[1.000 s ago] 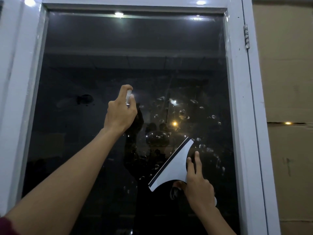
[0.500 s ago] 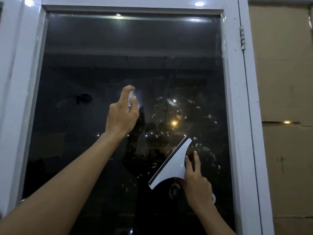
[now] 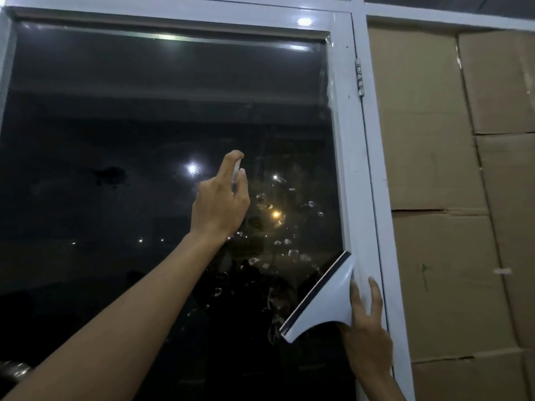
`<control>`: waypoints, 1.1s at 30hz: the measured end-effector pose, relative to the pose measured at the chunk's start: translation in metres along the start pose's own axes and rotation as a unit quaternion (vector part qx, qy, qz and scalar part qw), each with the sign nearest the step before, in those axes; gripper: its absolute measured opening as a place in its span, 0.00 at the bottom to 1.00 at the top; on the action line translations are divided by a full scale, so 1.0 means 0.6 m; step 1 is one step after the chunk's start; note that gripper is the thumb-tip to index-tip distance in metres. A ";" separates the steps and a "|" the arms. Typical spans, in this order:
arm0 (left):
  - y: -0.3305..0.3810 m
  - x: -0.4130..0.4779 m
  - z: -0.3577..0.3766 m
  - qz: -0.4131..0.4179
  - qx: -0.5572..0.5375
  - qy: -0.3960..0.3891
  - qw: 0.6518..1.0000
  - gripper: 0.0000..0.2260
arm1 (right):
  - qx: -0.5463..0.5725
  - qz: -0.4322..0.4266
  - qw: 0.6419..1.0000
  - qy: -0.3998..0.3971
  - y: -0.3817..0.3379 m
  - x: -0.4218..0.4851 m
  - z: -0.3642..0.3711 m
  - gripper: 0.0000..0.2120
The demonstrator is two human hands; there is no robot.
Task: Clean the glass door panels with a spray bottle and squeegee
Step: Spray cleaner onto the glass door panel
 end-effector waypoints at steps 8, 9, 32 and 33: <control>0.013 -0.029 0.046 -0.046 0.017 -0.007 0.999 0.12 | -0.116 0.029 0.989 -0.088 0.037 0.012 0.022 0.49; 0.013 -0.033 0.050 -0.054 0.017 -0.013 0.998 0.11 | -0.116 0.030 0.988 -0.093 0.036 0.012 0.020 0.49; 0.000 -0.066 -0.034 -0.062 0.119 0.066 0.989 0.12 | -0.090 0.028 0.991 -0.094 0.042 0.001 0.012 0.53; -0.009 -0.071 -0.044 -0.066 0.128 0.074 0.987 0.12 | -0.082 0.029 0.992 -0.091 0.041 -0.001 0.011 0.52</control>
Point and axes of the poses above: each hand's wrist, its own x-axis towards the middle knuckle, its own z-axis out of the palm, y = z × x, the point moved 9 cm from there along x, towards the middle knuckle, and after that the axes turned 14 degrees about x, right-handed, at the moved point
